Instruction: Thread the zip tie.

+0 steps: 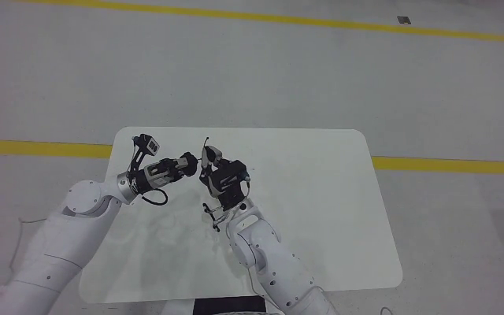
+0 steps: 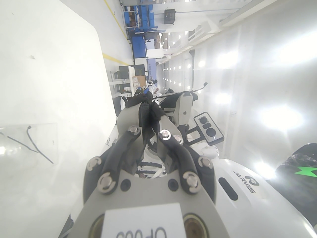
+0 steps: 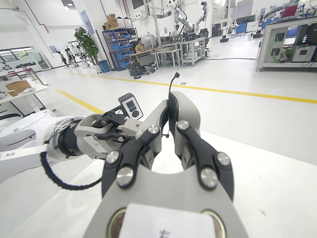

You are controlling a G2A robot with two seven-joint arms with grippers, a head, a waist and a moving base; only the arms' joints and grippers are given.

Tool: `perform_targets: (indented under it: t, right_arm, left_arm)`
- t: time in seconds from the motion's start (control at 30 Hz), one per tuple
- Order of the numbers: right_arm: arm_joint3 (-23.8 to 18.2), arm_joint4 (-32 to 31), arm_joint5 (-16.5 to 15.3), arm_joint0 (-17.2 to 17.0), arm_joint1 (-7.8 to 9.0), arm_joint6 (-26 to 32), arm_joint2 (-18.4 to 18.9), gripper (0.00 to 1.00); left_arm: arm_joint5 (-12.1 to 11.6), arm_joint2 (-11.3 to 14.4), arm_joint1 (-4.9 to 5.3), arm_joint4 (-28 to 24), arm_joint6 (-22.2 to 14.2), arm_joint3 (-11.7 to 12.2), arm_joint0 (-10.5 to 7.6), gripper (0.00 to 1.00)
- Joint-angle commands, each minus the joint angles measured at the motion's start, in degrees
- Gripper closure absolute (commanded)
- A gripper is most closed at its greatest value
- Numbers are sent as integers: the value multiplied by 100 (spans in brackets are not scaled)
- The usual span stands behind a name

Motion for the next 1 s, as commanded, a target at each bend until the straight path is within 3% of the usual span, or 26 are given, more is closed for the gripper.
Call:
perform_targets:
  t: [0.0, 0.97]
  right_arm:
    - [-3, 0, -3, 0, 1, 0, 3, 100]
    - [15, 27, 64, -1, 2, 22, -1, 100]
  left_arm:
    - [0, 0, 0, 0, 0, 0, 0, 100]
    - [0, 0, 0, 0, 0, 0, 0, 100]
